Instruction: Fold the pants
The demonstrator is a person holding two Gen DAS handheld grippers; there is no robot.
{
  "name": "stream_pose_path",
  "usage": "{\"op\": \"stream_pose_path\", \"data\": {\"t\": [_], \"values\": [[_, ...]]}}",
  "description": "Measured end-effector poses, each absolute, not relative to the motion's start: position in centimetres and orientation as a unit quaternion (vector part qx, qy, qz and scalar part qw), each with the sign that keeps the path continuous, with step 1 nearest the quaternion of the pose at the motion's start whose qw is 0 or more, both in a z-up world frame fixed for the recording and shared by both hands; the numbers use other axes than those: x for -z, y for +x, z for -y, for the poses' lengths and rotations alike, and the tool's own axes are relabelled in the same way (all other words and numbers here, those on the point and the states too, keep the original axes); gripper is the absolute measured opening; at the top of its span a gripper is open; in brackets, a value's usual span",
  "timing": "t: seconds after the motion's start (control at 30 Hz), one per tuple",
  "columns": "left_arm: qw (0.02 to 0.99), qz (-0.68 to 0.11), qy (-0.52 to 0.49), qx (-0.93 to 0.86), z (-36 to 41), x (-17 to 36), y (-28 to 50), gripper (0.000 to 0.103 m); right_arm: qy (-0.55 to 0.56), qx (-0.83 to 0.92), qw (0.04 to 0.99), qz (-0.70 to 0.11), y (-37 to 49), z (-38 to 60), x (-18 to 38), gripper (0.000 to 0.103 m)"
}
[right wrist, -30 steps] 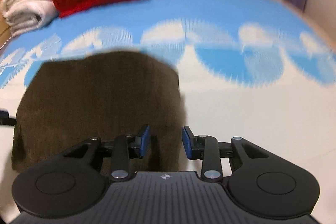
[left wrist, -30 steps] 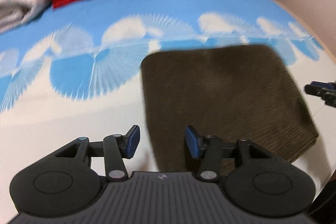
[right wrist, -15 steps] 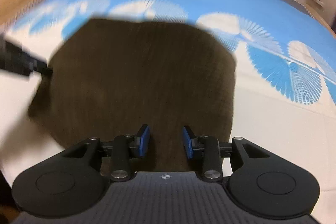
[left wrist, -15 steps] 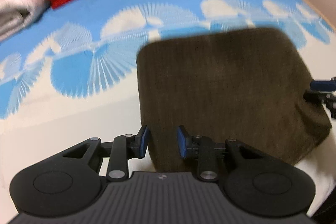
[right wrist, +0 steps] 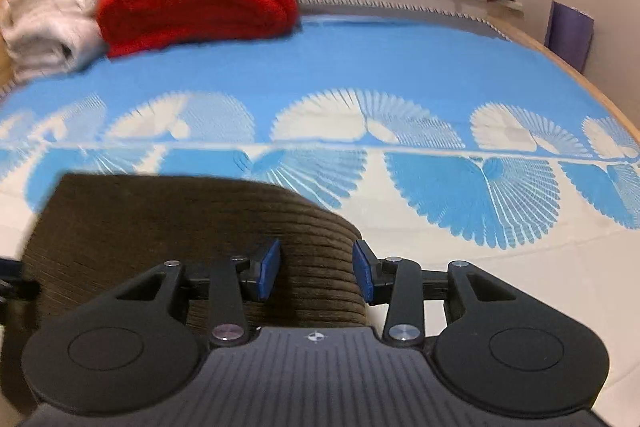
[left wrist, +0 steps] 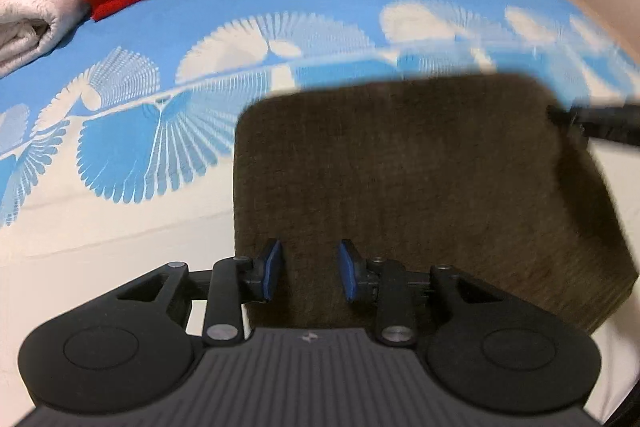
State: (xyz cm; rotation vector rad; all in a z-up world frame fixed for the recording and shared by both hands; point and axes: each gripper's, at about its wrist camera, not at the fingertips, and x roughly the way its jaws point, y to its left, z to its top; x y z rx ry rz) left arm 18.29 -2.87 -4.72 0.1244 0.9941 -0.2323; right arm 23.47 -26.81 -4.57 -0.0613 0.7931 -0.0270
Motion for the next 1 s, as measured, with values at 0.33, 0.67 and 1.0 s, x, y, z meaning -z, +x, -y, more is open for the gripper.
{"op": "stream_pose_path", "data": {"t": [0.33, 0.67, 1.0], "values": [[0.870, -0.482, 0.029, 0.102, 2.6, 6.0, 21.3, 0.036, -0.035, 0.030, 0.907, -0.419, 25.6, 26.2, 6.6, 0.049], [0.868, -0.487, -0.010, 0.098, 1.6, 5.8, 21.9, 0.039, -0.043, 0.045, 0.906, -0.419, 26.1, 25.6, 6.8, 0.050], [0.860, -0.483, 0.046, 0.159, 1.4, 2.4, 17.2, 0.045, -0.026, -0.012, 0.919, -0.393, 19.8, 26.5, 1.8, 0.051]]}}
